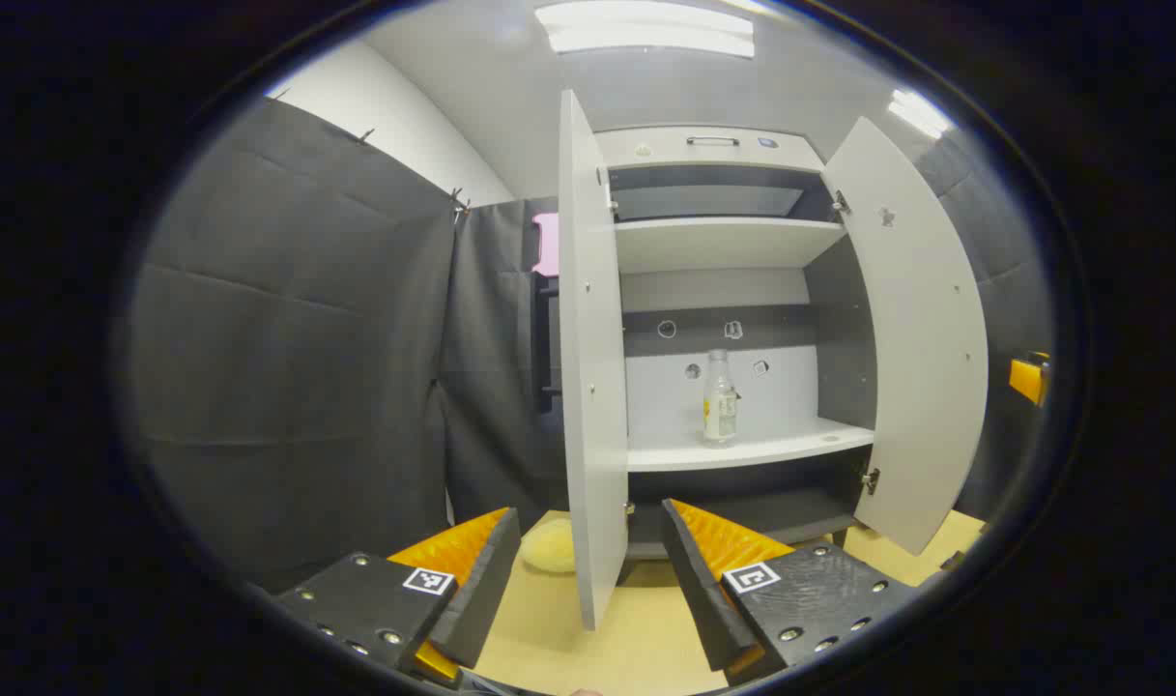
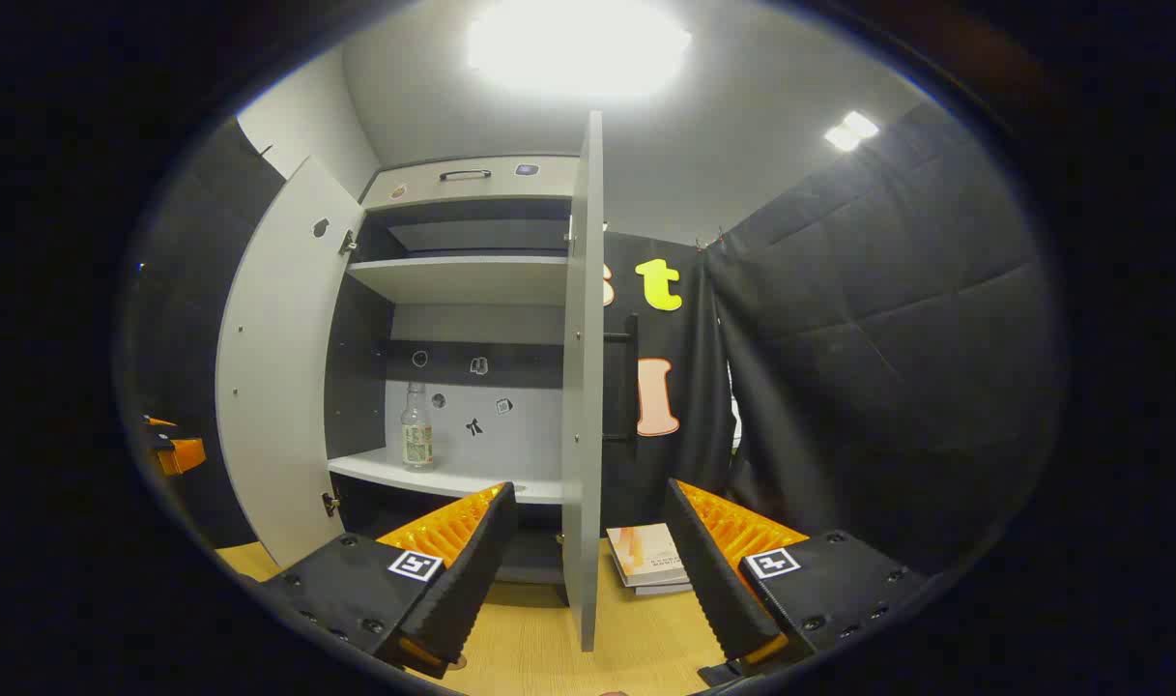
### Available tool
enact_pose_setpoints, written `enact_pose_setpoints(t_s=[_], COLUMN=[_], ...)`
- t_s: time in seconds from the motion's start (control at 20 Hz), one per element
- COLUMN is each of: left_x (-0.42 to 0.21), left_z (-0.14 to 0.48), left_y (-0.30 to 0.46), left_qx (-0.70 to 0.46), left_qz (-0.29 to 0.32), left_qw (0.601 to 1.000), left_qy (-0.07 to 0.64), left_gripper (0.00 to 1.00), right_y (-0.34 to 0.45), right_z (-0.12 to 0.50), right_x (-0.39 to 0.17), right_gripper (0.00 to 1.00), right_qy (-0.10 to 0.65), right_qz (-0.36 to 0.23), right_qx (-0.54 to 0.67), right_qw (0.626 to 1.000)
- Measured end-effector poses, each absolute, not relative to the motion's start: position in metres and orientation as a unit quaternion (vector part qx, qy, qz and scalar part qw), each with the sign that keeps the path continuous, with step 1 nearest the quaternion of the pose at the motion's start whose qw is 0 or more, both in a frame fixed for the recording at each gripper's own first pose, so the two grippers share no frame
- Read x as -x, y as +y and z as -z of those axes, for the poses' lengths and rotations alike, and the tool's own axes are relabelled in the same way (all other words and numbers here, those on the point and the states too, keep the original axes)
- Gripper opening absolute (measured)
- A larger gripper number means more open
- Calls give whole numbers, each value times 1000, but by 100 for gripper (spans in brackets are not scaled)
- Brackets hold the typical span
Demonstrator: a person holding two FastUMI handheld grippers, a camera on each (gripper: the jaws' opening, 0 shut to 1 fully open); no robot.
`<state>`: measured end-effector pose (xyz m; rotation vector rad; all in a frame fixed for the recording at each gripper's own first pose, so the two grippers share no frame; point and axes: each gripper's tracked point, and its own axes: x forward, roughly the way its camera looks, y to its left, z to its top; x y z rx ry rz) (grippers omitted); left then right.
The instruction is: Grasp the bottle in the cabinet with the left hand and place it on the coaster, then close the right door with the right hand and the left door with the left hand.
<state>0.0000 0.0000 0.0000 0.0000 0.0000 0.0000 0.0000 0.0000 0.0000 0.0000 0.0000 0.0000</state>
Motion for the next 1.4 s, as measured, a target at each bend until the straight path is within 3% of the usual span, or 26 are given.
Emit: enact_pose_setpoints(t_s=[0.8, 1.4], left_x=[13, -14], left_z=[-7, -35], left_y=[-13, -73], left_qx=[-4, 3], left_qz=[-11, 3], left_qw=[1000, 1000], left_qy=[-8, -16], left_gripper=[85, 87], right_y=[-17, -44], right_z=[11, 38], right_x=[-11, -16], right_gripper=[98, 98], right_qy=[11, 23], right_qz=[-13, -42], right_qx=[-4, -10], right_qw=[1000, 999])
